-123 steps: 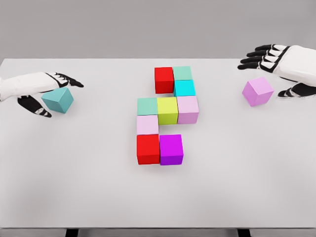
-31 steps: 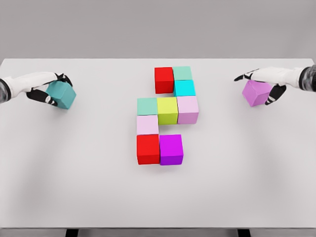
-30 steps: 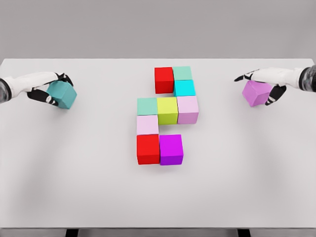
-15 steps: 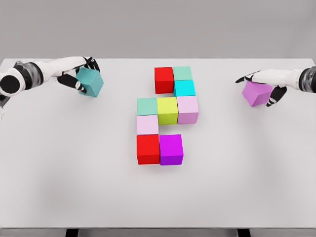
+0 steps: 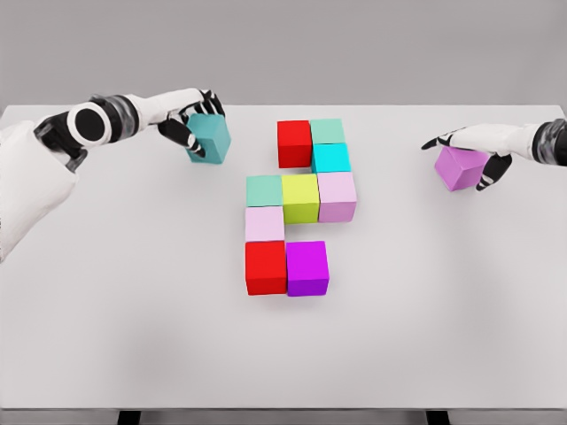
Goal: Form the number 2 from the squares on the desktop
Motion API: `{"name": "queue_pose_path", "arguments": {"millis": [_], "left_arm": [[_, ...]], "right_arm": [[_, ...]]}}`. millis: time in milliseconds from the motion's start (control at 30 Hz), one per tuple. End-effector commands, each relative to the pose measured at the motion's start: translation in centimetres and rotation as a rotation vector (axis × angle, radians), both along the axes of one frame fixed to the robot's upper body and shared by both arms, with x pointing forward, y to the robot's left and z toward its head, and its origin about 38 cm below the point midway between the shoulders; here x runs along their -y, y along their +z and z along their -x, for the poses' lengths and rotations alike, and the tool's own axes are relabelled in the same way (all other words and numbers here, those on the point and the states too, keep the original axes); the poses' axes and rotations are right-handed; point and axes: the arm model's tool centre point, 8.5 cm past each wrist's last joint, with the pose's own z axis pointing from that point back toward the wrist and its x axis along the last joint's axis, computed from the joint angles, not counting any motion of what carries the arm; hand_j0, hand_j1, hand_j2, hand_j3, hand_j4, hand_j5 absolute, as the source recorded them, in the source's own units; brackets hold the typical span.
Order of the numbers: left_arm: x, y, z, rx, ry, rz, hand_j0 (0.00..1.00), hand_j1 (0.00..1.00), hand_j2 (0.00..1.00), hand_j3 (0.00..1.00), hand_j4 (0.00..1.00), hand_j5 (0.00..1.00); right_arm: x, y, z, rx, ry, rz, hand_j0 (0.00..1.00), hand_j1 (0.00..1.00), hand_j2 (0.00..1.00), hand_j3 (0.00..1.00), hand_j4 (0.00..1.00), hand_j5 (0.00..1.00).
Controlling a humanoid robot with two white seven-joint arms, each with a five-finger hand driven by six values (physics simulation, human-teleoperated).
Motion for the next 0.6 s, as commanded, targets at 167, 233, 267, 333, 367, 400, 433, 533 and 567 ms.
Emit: {"name": "queue_pose_path", "arguments": {"millis": [167, 233, 267, 333, 367, 400, 433, 533, 567], "left_arm": [[3.9, 0.2, -0.3, -0.021, 0.001, 0.040, 0.29, 0.29, 0.29, 0.29, 0.29, 0.29], [4.6, 0.5, -0.8, -0.031, 0.020, 0.047, 0.29, 0.29, 0.29, 0.29, 0.29, 0.29], [4.7, 0.4, -0.9, -0.037, 0.028, 0.048, 0.29, 0.29, 0.29, 0.29, 0.29, 0.29], [5.2, 0.0, -1.2, -0.047, 0.033, 0.053, 0.29, 0.29, 0.29, 0.29, 0.29, 0.29], [5.3, -0.2, -1.3, -0.054, 0.039, 0.053, 0.29, 0.29, 0.29, 0.29, 0.29, 0.29], [5.4, -0.4, -1.3, -0.058, 0.040, 0.053, 0.29, 0.29, 0.29, 0.29, 0.29, 0.29], [5.5, -0.5, -1.4, -0.058, 0.044, 0.051, 0.29, 0.29, 0.29, 0.29, 0.29, 0.29], [5.8, -0.5, -1.5, -0.041, 0.052, 0.056, 0.29, 0.29, 0.29, 0.29, 0.29, 0.29], [5.9, -0.5, -1.5, -0.040, 0.057, 0.056, 0.29, 0.29, 0.29, 0.29, 0.29, 0.29]], "right_arm": [[0.1, 0.1, 0.0, 0.003, -0.007, -0.013, 0.75, 0.75, 0.75, 0.75, 0.75, 0.75], [0.0, 0.2, -0.1, 0.004, -0.005, -0.016, 0.73, 0.73, 0.73, 0.73, 0.73, 0.73], [0.0, 0.2, -0.1, 0.004, -0.005, -0.014, 0.72, 0.72, 0.72, 0.72, 0.72, 0.72], [0.0, 0.2, -0.1, 0.006, -0.005, -0.014, 0.62, 0.62, 0.62, 0.62, 0.62, 0.62], [-0.1, 0.4, -0.2, 0.009, -0.004, -0.014, 0.60, 0.60, 0.60, 0.60, 0.60, 0.60], [-0.1, 0.5, -0.2, 0.010, -0.004, -0.014, 0.58, 0.58, 0.58, 0.58, 0.58, 0.58], [-0.1, 0.5, -0.2, 0.010, -0.004, -0.014, 0.58, 0.58, 0.58, 0.58, 0.58, 0.58], [-0.1, 0.6, -0.2, 0.013, -0.004, -0.018, 0.55, 0.55, 0.55, 0.55, 0.55, 0.55], [-0.1, 0.6, -0.2, 0.015, -0.004, -0.020, 0.51, 0.51, 0.51, 0.51, 0.51, 0.51]]}}
